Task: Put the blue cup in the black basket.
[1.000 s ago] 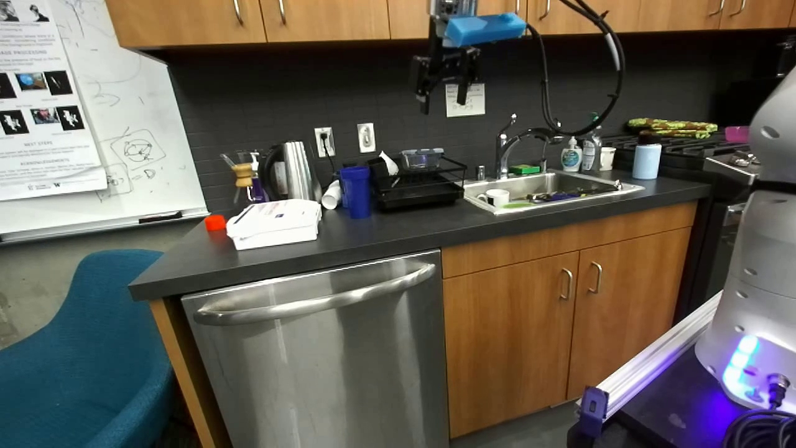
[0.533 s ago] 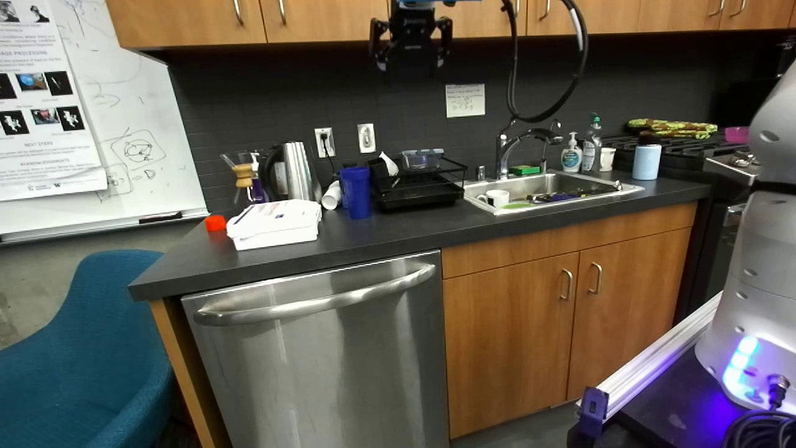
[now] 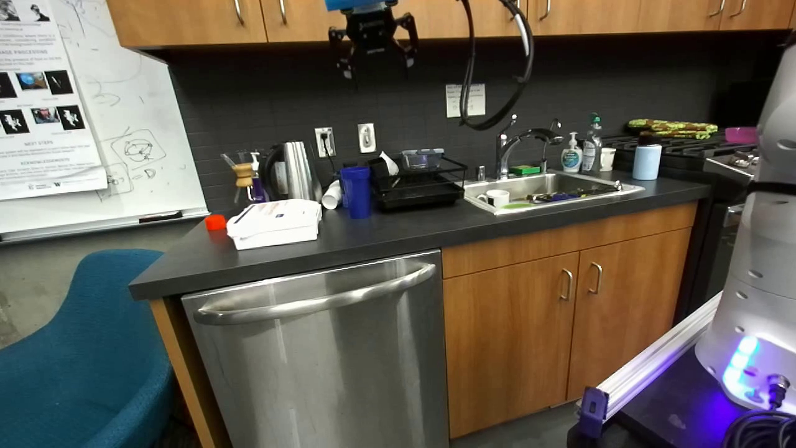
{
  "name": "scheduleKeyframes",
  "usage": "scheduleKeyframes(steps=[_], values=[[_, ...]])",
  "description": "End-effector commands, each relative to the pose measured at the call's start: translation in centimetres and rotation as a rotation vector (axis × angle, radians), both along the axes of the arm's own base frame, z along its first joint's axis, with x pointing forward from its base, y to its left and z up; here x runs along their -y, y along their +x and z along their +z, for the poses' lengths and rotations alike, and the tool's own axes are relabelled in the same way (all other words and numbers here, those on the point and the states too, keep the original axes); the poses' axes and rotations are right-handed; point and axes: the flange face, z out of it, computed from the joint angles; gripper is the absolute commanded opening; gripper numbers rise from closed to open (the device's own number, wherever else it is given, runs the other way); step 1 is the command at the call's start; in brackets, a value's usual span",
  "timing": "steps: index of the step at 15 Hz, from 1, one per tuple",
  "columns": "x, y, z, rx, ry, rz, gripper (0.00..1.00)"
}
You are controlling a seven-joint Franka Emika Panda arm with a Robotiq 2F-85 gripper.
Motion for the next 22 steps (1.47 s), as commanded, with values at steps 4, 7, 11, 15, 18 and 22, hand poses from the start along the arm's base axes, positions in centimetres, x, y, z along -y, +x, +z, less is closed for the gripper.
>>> scheduleKeyframes(steps=[4,7,11,15,18,22], values=[[-3.2,4.9,0.5,-0.104,0.204,-0.215,1.0],[-4.2,7.5,1.4,-0.135,0.341,-0.295,1.0],[-5.1,11.2,0.4,-0.191,0.473,-0.435,1.0],[-4.9,15.1,-2.3,-0.205,0.542,-0.571,1.0],[-4.5,17.5,-3.8,-0.145,0.558,-0.663,1.0],[-3.2,19.9,-4.8,-0.094,0.591,-0.772,1.0]])
